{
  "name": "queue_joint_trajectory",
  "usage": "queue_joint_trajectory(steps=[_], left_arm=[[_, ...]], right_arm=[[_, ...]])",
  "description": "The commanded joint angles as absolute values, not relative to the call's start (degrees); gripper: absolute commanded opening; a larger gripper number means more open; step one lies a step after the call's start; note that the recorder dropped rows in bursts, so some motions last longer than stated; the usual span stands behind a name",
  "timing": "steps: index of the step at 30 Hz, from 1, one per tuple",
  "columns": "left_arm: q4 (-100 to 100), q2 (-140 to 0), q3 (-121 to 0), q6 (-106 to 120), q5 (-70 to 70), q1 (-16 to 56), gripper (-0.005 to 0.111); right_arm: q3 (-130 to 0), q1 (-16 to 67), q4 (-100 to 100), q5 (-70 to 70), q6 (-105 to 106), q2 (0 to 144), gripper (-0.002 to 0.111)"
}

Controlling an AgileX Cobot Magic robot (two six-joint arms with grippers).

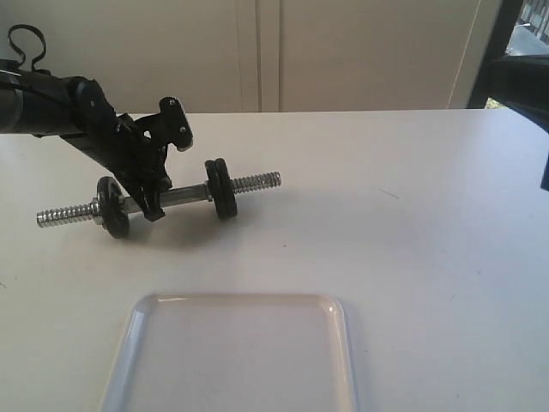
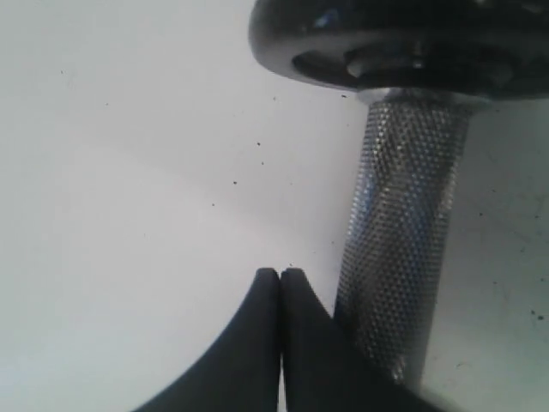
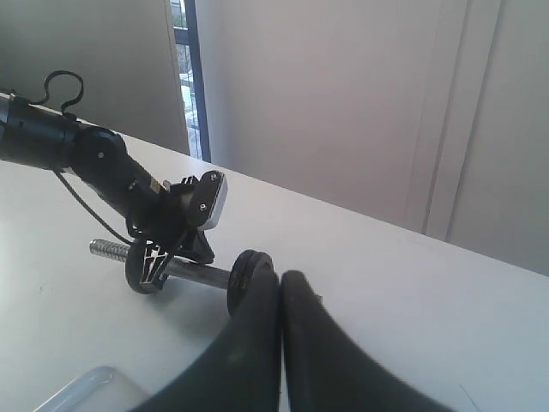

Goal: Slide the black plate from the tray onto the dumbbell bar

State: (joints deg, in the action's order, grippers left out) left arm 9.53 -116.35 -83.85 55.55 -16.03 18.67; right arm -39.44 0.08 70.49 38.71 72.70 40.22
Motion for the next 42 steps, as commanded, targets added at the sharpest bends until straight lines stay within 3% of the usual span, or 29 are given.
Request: queue_joint_trajectory(steps=[1,42], left_arm=[[10.1,-115.8,-83.6,55.3,-17.3,19.1,0.0],[10.1,-116.6,-83.6,55.5,-17.6,19.0,0.0]], right_arm=[[-39.2,0.0,70.7,38.9,72.8,40.1,0.0],[-39.2,0.0,70.7,38.9,72.8,40.1,0.0]])
